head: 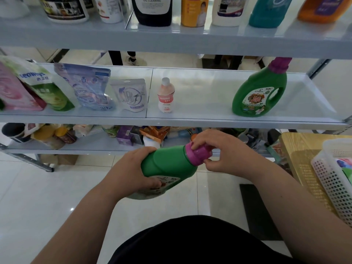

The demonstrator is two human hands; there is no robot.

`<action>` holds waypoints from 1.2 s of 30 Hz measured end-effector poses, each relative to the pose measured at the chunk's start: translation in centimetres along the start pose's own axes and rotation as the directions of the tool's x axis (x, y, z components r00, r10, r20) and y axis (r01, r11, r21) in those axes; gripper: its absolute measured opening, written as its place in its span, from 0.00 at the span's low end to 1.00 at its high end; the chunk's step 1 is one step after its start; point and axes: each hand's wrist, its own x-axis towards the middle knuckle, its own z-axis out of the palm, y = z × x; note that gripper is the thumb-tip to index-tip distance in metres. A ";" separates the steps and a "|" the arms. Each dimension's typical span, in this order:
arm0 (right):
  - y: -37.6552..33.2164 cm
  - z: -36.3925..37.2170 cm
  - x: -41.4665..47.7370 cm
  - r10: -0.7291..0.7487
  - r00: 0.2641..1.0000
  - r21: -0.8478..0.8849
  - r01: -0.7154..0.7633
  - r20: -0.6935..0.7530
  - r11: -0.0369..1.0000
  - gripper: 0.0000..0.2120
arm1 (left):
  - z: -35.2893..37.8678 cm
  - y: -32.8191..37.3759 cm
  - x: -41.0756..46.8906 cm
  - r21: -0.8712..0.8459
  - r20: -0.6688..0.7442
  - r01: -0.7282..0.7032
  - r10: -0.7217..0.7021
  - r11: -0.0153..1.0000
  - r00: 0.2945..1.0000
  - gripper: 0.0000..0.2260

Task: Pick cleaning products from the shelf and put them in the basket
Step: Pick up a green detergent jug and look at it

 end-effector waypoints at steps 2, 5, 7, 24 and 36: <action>-0.1 0.0 0.0 -0.010 1.000 0.013 0.010 0.022 1.000 0.21 | -0.2 -0.2 0.0 -0.015 0.038 0.003 -0.002 1.000 0.999 0.42; -0.4 0.0 -0.2 -0.007 0.999 0.051 0.004 0.050 0.999 0.21 | -0.5 -0.5 -0.1 -0.075 0.103 0.007 0.001 0.997 0.995 0.41; -0.5 0.0 -0.4 -0.011 0.999 0.086 0.007 0.053 0.996 0.23 | -0.8 -0.6 -0.2 -0.115 0.140 0.006 0.010 0.993 0.990 0.39; -0.6 0.8 0.1 0.325 0.939 -0.080 -0.318 0.111 0.945 0.27 | -0.8 -0.1 -0.6 -0.082 0.111 0.022 -0.013 0.996 0.994 0.42; -0.3 0.6 -0.3 0.243 0.963 0.020 -0.247 0.116 0.969 0.26 | -1.7 0.3 -0.4 -0.011 0.038 0.008 -0.008 1.000 0.999 0.44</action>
